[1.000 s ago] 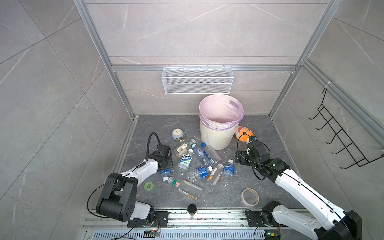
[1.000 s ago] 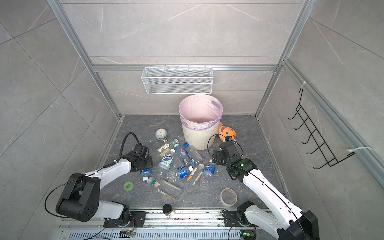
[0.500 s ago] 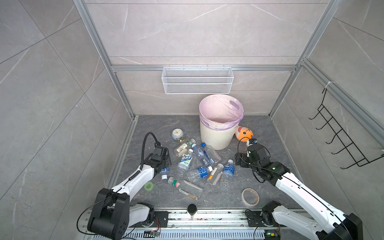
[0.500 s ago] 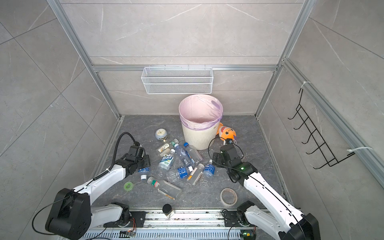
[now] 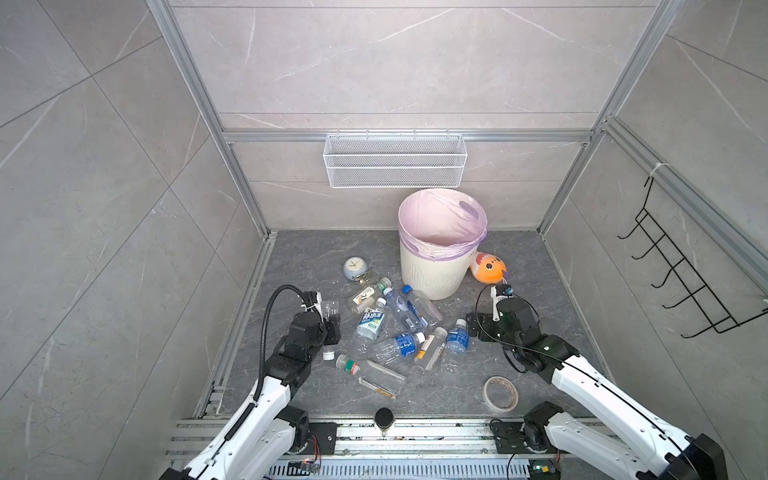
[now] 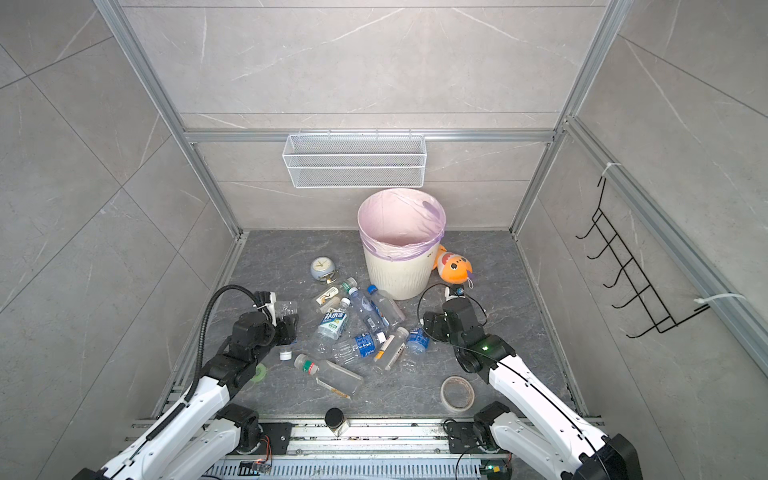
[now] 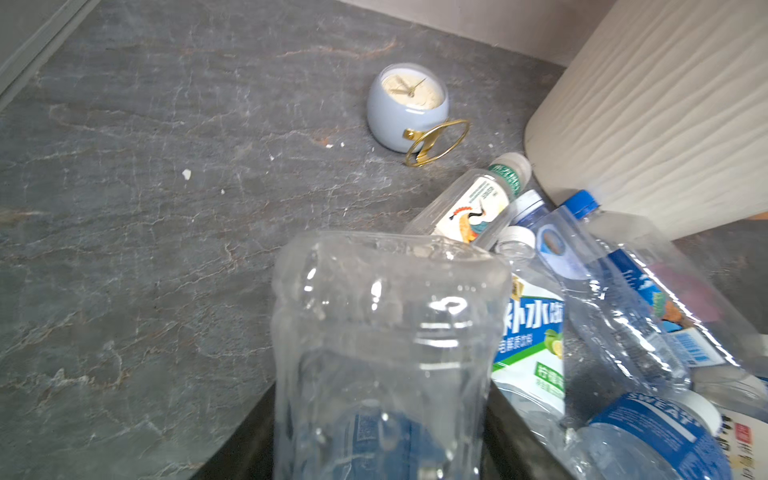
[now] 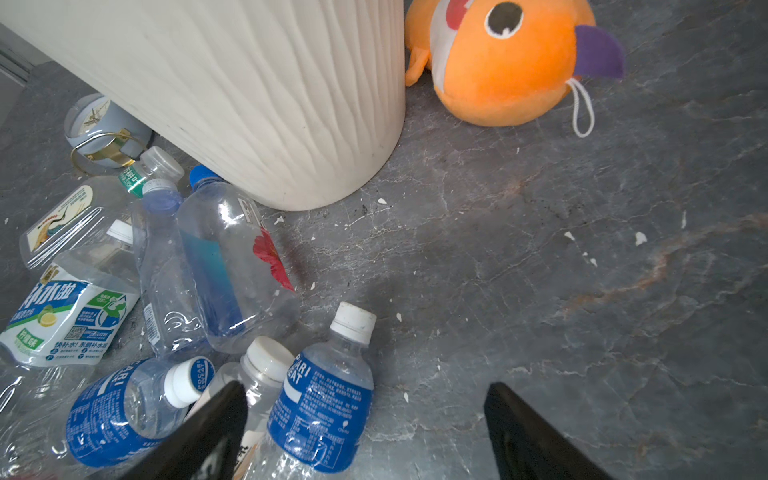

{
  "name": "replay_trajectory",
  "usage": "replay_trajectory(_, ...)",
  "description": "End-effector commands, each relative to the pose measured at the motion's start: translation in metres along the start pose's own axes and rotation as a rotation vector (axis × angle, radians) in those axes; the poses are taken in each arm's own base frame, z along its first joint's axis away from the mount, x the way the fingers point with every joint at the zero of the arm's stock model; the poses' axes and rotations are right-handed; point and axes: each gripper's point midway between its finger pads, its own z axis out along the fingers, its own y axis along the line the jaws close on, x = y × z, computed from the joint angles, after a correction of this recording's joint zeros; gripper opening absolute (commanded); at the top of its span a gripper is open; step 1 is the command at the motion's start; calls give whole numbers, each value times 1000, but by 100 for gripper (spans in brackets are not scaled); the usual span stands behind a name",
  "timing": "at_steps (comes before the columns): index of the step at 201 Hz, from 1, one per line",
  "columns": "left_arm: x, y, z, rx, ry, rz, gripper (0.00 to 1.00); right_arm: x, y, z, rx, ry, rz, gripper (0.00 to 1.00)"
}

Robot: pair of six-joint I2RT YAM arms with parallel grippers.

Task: Throw the plastic bottles in the bin
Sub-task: 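Grasp the clear blue-capped bottle with the left gripper and lift it, then swing the left gripper over the bin and drop the bottle in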

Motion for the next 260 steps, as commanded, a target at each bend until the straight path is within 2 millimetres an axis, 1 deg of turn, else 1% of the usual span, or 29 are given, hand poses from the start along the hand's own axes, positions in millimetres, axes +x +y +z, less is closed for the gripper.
replay_trajectory(1, -20, -23, -9, 122, -99, 49, 59, -3, 7, 0, -50, -44, -26, 91)
replay_trajectory(29, -25, -38, -16, 193, -132, 70, 59, 4, 6, 3, -57, -46, -30, 91)
replay_trajectory(56, -34, -50, -25, 236, -159, 75, 59, 8, 4, 7, -57, -46, -29, 91)
replay_trajectory(73, -44, -58, -31, 264, -178, 71, 59, 9, 4, 8, -59, -48, -28, 91)
replay_trajectory(97, -64, -73, -44, 317, -219, 53, 57, 9, 5, 9, -66, -54, -29, 91)
replay_trajectory(119, -87, -87, -56, 359, -258, 61, 56, 10, 5, 10, -70, -56, -28, 91)
replay_trajectory(136, -111, -102, -67, 394, -284, 79, 56, 10, 6, 10, -76, -63, -27, 91)
replay_trajectory(154, -144, -125, -75, 450, -312, 105, 56, 10, 4, 11, -72, -71, -23, 91)
replay_trajectory(171, -182, -154, -79, 523, -356, 144, 56, 10, 3, 11, -67, -77, -14, 92)
replay_trajectory(183, -211, -179, -75, 575, -367, 181, 56, 10, 2, 10, -69, -86, -11, 92)
replay_trajectory(199, -251, -213, -60, 646, -376, 206, 56, 9, 2, 7, -72, -100, -6, 92)
replay_trajectory(211, -282, -236, -41, 676, -389, 212, 56, 10, 0, 5, -71, -108, -2, 92)
replay_trajectory(214, -288, -241, -33, 682, -388, 211, 57, 10, 0, 4, -71, -110, -2, 92)
replay_trajectory(215, -293, -244, -34, 686, -395, 212, 57, 10, 0, 4, -71, -111, -1, 92)
replay_trajectory(223, -312, -258, -17, 706, -397, 207, 57, 10, -1, 3, -72, -117, 2, 92)
replay_trajectory(226, -316, -264, -8, 713, -388, 207, 59, 10, -1, 2, -72, -120, 3, 92)
replay_trajectory(227, -320, -266, -9, 718, -394, 207, 59, 10, -1, 2, -72, -119, 3, 93)
replay_trajectory(230, -324, -271, -1, 728, -385, 203, 62, 10, -2, 2, -71, -120, 3, 93)
replay_trajectory(231, -328, -274, -2, 735, -389, 203, 63, 10, -2, 1, -71, -121, 4, 93)
replay_trajectory(234, -331, -279, 7, 747, -373, 200, 66, 10, -2, 1, -72, -123, 4, 93)
replay_trajectory(235, -335, -281, 6, 752, -377, 198, 67, 10, -2, 1, -71, -123, 4, 93)
replay_trajectory(238, -337, -286, 14, 760, -361, 197, 70, 10, -2, 0, -70, -126, 6, 93)
replay_trajectory(239, -341, -287, 13, 764, -366, 198, 71, 10, -2, 0, -70, -125, 6, 93)
replay_trajectory(246, -350, -297, 24, 783, -353, 194, 80, 11, -4, -1, -66, -126, 8, 93)
replay_trajectory(247, -353, -299, 22, 792, -358, 192, 83, 10, -4, -1, -66, -127, 8, 93)
replay_trajectory(250, -355, -303, 26, 806, -353, 187, 96, 11, -4, -1, -65, -128, 9, 93)
replay_trajectory(251, -357, -304, 25, 812, -357, 186, 98, 10, -4, -1, -64, -129, 10, 93)
replay_trajectory(254, -359, -307, 29, 822, -351, 183, 100, 11, -5, -1, -63, -129, 10, 94)
replay_trajectory(260, -366, -312, 30, 834, -357, 181, 100, 11, -5, -1, -63, -132, 12, 94)
